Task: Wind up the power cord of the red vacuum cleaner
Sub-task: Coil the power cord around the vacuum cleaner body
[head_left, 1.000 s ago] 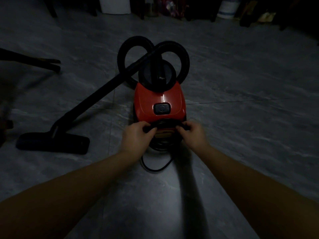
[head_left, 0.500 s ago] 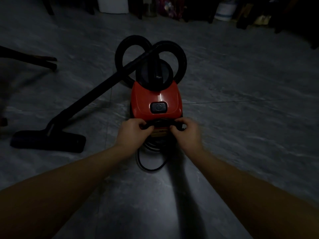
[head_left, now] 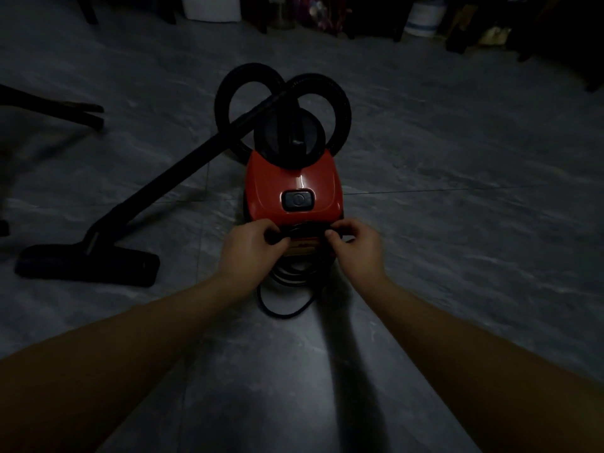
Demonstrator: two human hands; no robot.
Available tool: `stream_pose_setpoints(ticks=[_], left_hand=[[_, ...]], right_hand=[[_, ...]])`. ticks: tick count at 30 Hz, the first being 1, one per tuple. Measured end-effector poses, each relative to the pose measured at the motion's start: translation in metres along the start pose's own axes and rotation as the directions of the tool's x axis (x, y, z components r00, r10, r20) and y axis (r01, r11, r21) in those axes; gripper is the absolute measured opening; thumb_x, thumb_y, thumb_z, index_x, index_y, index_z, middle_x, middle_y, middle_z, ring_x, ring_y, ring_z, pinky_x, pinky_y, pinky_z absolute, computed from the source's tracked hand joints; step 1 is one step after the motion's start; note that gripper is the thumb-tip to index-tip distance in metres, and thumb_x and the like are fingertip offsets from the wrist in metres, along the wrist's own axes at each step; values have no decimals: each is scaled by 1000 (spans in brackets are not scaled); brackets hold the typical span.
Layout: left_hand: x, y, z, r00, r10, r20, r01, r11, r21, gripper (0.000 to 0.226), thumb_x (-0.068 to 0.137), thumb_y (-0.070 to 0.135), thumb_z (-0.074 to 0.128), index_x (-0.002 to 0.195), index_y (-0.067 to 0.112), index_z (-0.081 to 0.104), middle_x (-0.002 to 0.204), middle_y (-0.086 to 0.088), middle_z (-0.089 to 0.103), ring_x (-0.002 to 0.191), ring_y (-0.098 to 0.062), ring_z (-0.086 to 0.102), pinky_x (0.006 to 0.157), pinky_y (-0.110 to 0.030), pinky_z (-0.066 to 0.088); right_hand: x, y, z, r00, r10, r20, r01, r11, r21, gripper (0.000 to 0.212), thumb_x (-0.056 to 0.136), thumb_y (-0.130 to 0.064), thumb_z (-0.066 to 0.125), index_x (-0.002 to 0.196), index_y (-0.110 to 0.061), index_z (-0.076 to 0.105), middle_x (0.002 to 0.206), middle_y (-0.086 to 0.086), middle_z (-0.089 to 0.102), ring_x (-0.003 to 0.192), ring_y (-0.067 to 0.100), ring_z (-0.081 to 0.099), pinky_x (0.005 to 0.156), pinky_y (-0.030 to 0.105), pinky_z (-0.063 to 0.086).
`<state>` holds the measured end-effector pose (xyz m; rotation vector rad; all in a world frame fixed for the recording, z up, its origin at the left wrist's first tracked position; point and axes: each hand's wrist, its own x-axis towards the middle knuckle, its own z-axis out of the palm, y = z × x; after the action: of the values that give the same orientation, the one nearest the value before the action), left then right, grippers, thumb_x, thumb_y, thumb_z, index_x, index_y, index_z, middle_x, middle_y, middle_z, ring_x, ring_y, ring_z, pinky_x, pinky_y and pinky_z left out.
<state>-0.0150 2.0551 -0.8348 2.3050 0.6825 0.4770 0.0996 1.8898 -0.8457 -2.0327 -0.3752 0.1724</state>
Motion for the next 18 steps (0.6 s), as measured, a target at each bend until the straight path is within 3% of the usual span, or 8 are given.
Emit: stream_pose_setpoints(ticks=[7, 14, 18], left_hand=[[-9, -5, 2, 996, 90, 22, -90, 996, 4, 21, 80, 39, 75, 94, 25, 70, 86, 11, 70, 77, -4, 64, 70, -24, 53], [-14, 0, 3, 991, 135, -14, -135, 991, 5, 22, 81, 35, 75, 99, 23, 69, 91, 10, 70, 81, -5, 63, 72, -23, 50], [-12, -1, 2, 994, 112, -16, -112, 993, -33, 19, 83, 29, 73, 101, 23, 69, 88, 9, 72, 78, -5, 66, 70, -22, 53]], right_hand=[[1, 4, 3, 999, -32, 6, 32, 997, -67, 7, 86, -22, 72, 85, -29, 70, 85, -13, 68, 87, 9, 67, 82, 39, 58], [0, 9, -3, 997, -52, 57, 60, 988, -140, 8, 91, -22, 67, 88, -28, 72, 77, -18, 64, 73, 2, 64, 71, 29, 54], [-1, 5, -2, 997, -57, 55, 64, 989, -136, 10, 90, -21, 68, 90, -31, 67, 81, -15, 65, 78, 5, 66, 76, 37, 60]])
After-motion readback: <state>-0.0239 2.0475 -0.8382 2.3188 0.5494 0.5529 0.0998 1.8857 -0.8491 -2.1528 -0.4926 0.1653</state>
